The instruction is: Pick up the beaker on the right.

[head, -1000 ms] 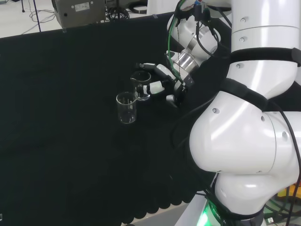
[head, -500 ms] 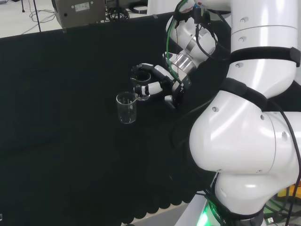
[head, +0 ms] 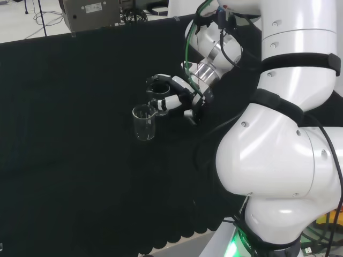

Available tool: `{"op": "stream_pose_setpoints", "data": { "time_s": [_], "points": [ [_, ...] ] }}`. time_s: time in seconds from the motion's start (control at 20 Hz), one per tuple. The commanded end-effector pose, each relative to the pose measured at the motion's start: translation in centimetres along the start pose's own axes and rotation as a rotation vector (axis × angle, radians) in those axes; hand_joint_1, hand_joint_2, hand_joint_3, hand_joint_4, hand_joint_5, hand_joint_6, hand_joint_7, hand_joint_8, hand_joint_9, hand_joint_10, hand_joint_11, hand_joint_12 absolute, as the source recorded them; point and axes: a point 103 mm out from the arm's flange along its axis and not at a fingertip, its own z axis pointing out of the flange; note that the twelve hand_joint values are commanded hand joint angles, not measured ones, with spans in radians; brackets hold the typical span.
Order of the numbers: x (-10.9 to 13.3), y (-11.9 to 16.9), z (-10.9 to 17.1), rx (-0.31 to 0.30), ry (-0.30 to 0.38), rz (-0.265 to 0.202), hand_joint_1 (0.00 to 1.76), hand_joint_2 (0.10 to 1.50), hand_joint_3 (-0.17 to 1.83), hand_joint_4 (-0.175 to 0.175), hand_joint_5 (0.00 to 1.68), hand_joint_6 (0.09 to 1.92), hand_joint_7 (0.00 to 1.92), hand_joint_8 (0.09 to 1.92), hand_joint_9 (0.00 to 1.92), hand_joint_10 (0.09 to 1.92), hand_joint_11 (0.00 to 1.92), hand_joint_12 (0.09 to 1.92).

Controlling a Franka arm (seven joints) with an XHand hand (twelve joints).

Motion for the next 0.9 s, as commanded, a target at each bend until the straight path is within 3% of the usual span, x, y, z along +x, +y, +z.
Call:
{"op": "stream_pose_setpoints", "data": {
  "time_s": [0.05, 0.4, 0.65, 0.7, 0.75, 0.8, 0.85, 0.9],
  "points": [
    [-0.24, -0.11, -0.14, -0.017, 0.004, 0.023, 1.05, 0.49, 0.67, -0.029, 0.41, 0.83, 0.39, 0.74, 0.54, 0.62, 0.11, 1.38],
    [0.20, 0.16, -0.21, -0.006, 0.008, 0.008, 1.07, 0.52, 0.68, -0.017, 0.65, 0.97, 0.45, 0.75, 0.60, 0.62, 0.18, 1.36],
    [-0.06, 0.27, -0.18, -0.018, -0.015, 0.049, 1.07, 0.53, 0.68, -0.015, 0.69, 1.00, 0.47, 0.75, 0.62, 0.61, 0.20, 1.35],
    [-0.13, 0.31, -0.28, -0.025, -0.034, 0.064, 1.09, 0.63, 0.60, -0.003, 0.83, 0.97, 0.53, 0.76, 0.66, 0.62, 0.26, 1.35],
    [-0.19, 0.41, -0.33, -0.026, -0.048, 0.084, 1.11, 0.74, 0.50, -0.028, 0.95, 0.93, 0.63, 0.77, 0.73, 0.61, 0.36, 1.32],
    [-0.22, 0.42, -0.37, -0.040, -0.065, 0.099, 1.15, 0.81, 0.43, -0.085, 1.03, 0.88, 0.73, 0.77, 0.82, 0.60, 0.51, 1.26],
    [-0.29, 0.41, -0.45, -0.055, -0.069, 0.113, 1.24, 0.87, 0.33, -0.121, 1.08, 0.89, 0.87, 0.83, 0.93, 0.62, 0.70, 1.14],
    [-0.39, 0.36, -0.55, -0.079, -0.067, 0.127, 1.31, 0.90, 0.26, -0.133, 1.12, 0.87, 0.99, 0.84, 1.04, 0.60, 0.86, 1.03]
  ]
}}
